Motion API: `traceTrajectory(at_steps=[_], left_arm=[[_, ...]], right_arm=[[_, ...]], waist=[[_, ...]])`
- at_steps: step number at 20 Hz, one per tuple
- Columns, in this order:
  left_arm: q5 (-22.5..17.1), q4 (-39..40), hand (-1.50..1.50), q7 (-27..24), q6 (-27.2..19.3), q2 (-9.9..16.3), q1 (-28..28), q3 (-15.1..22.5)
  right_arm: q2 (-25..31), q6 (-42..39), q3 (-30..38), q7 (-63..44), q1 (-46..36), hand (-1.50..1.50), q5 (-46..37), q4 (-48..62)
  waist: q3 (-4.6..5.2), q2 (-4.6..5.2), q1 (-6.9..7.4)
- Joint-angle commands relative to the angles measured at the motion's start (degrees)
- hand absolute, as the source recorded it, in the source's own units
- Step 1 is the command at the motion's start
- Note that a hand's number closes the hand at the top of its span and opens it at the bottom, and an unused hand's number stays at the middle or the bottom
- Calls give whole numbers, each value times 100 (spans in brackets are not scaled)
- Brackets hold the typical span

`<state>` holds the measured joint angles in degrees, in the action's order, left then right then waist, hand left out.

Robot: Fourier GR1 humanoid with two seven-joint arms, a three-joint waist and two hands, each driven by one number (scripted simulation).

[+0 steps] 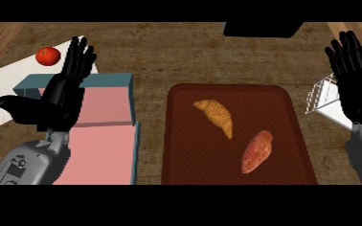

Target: Pick the croissant from the tray and place it in the tiered shelf

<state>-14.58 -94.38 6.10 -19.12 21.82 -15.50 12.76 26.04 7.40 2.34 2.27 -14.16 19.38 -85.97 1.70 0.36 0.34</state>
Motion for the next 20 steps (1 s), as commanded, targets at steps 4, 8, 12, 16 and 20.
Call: traceTrajectory(at_steps=[4, 8, 12, 16, 20], left_arm=[[-407, 725, 0, 437, 375, 87, 879, -41], [-545, 1051, 0, 879, 366, -55, 861, 58], [-609, 1316, 0, 881, 591, -61, 890, 61], [-677, 1551, 0, 966, 621, -59, 693, -104], [-584, 1567, 0, 884, 611, -168, 880, 2]], right_arm=[[727, -1154, -297, 728, -790, 150, -424, 240], [1723, -906, -801, 387, -704, 150, -2003, 569], [1074, -1406, -961, 713, -888, -150, -1415, 1200], [1362, -2198, -1177, 1274, -1012, -150, -1455, 1328], [1623, -2952, -1519, 1267, -1199, -150, -1499, 1200]], waist=[[-168, 68, 306], [-118, 230, 340], [-174, 186, 380], [-176, 153, 259], [-160, 71, 245]])
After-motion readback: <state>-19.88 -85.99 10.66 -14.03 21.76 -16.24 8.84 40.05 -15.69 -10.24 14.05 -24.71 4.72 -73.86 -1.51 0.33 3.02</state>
